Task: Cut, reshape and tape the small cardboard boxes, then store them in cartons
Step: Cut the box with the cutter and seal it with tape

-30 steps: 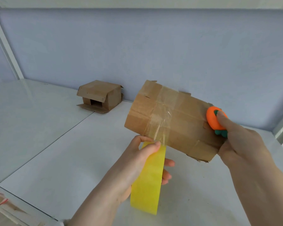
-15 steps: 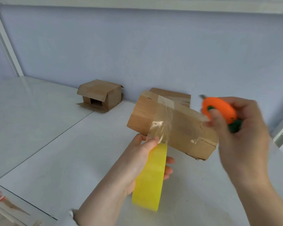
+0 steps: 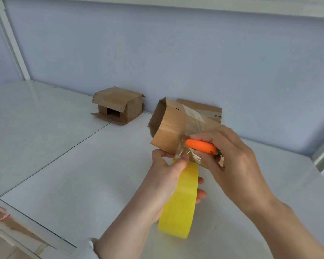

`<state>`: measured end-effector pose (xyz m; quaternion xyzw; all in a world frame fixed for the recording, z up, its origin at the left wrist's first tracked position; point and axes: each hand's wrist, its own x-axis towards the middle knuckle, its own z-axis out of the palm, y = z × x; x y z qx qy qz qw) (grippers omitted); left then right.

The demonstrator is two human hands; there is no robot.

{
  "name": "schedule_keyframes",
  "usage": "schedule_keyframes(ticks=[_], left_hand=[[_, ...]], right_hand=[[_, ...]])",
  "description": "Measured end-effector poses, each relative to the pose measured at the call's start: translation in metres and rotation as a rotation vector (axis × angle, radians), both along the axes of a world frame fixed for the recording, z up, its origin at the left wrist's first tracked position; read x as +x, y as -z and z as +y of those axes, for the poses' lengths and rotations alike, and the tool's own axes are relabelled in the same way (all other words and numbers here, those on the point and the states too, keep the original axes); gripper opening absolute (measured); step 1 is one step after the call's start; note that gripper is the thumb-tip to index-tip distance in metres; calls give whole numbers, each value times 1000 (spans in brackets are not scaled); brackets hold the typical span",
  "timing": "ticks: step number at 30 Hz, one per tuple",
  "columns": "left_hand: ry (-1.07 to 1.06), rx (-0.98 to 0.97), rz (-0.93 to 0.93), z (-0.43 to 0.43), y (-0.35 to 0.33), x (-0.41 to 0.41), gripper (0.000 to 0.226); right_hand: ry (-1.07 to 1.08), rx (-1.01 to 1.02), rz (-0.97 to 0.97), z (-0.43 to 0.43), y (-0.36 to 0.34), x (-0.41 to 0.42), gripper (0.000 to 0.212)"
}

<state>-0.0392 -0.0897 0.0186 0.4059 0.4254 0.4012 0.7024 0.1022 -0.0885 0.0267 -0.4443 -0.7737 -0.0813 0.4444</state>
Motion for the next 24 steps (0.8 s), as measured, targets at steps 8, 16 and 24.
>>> schedule_keyframes(ticks=[8, 16, 24], left_hand=[[30, -15, -78, 2, 4, -5, 28], [37, 24, -70, 5, 6, -7, 14], [32, 40, -35, 8, 8, -2, 24]], right_hand=[[-31, -29, -15, 9, 3, 2, 22], [4, 32, -32, 7, 3, -3, 25], [105, 69, -76, 3, 3, -7, 28]])
